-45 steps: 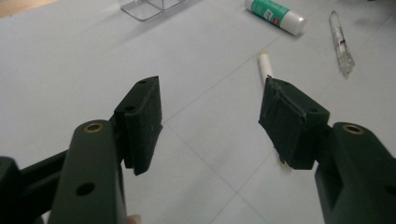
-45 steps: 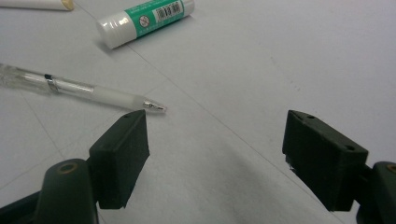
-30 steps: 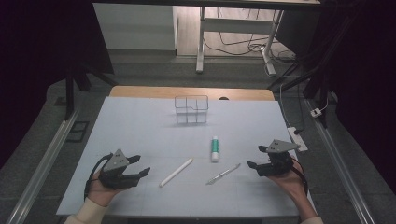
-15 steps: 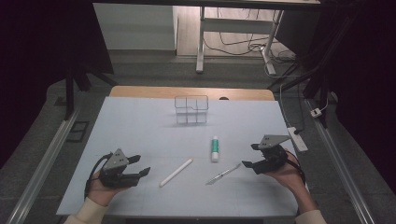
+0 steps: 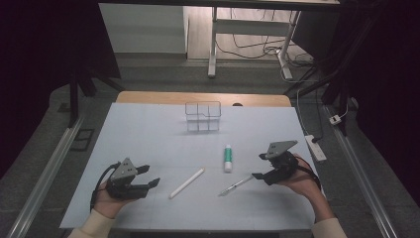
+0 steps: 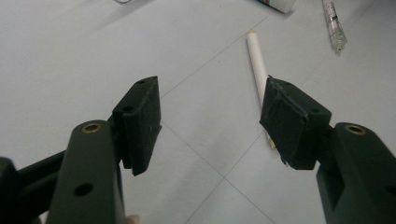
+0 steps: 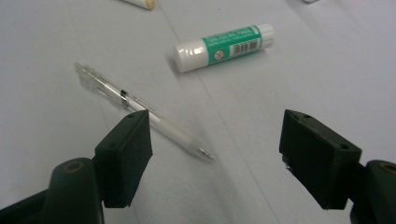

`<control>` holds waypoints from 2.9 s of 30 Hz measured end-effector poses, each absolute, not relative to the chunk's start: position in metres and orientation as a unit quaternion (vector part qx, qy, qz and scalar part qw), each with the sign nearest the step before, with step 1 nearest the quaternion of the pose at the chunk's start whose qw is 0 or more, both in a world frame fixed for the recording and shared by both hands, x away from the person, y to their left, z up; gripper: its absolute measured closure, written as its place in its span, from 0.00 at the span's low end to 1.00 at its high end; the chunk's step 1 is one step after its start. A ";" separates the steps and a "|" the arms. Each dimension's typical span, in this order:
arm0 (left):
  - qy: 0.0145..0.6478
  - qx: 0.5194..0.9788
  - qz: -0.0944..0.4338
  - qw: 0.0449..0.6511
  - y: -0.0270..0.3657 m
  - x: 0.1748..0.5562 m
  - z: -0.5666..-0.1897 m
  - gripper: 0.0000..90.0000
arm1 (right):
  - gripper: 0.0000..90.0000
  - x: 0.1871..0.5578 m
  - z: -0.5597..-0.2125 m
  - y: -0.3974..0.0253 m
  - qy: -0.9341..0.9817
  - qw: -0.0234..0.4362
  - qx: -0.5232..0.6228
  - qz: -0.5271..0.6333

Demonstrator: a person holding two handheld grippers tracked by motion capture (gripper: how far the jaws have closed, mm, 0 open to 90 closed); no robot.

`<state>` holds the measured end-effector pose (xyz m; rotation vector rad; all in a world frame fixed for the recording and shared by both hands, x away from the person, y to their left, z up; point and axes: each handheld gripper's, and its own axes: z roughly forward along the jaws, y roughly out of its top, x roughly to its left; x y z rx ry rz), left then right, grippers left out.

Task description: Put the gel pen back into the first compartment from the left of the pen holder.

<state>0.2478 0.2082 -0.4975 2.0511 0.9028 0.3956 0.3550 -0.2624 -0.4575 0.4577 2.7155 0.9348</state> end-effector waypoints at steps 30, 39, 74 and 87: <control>0.366 0.819 0.146 0.417 0.212 0.252 -0.503 0.42 | 0.40 0.361 -0.486 -0.206 0.973 0.050 0.051 0.218; 0.368 0.821 0.143 0.413 0.211 0.253 -0.506 0.42 | 0.47 0.363 -0.496 -0.203 0.979 0.035 0.043 0.194; 0.372 0.824 0.137 0.404 0.215 0.256 -0.511 0.41 | 0.87 0.356 -0.496 -0.203 0.975 0.004 -0.046 0.216; 0.373 0.821 0.148 0.406 0.215 0.255 -0.508 0.41 | 0.88 0.357 -0.478 -0.210 0.963 0.023 0.009 0.270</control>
